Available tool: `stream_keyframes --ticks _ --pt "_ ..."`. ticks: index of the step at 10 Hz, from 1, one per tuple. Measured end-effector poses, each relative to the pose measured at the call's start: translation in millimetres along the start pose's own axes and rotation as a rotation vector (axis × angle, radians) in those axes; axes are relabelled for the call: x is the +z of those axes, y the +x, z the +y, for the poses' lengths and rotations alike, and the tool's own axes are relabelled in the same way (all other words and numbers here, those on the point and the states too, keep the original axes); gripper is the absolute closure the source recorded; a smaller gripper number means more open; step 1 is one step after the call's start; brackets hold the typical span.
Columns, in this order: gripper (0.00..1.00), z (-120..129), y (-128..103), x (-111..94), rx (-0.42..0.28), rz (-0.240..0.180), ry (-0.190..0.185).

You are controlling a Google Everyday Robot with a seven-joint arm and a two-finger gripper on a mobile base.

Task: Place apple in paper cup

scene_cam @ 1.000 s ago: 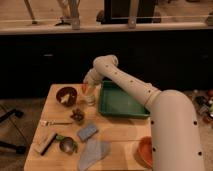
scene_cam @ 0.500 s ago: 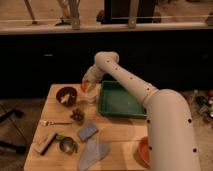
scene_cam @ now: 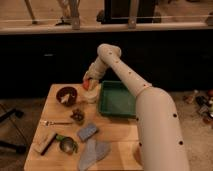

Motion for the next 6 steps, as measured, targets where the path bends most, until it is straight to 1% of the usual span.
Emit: stream_keyframes --ticks 2,3,4,5,6 --pt "1.00 9.0 -1.0 0.8 -0.064 -0.001 -0.070" --pt "1.00 14.5 2.3 -0.3 -0.079 0.004 -0.090" --pt "1.00 15.6 1.7 2.2 -0.109 0.008 -0.112" --pt "1.00 15.1 -2.4 7.3 -0.168 0.003 -0.139" --pt "1.00 17.5 -0.1 8.0 -0.194 0.004 -0.155"
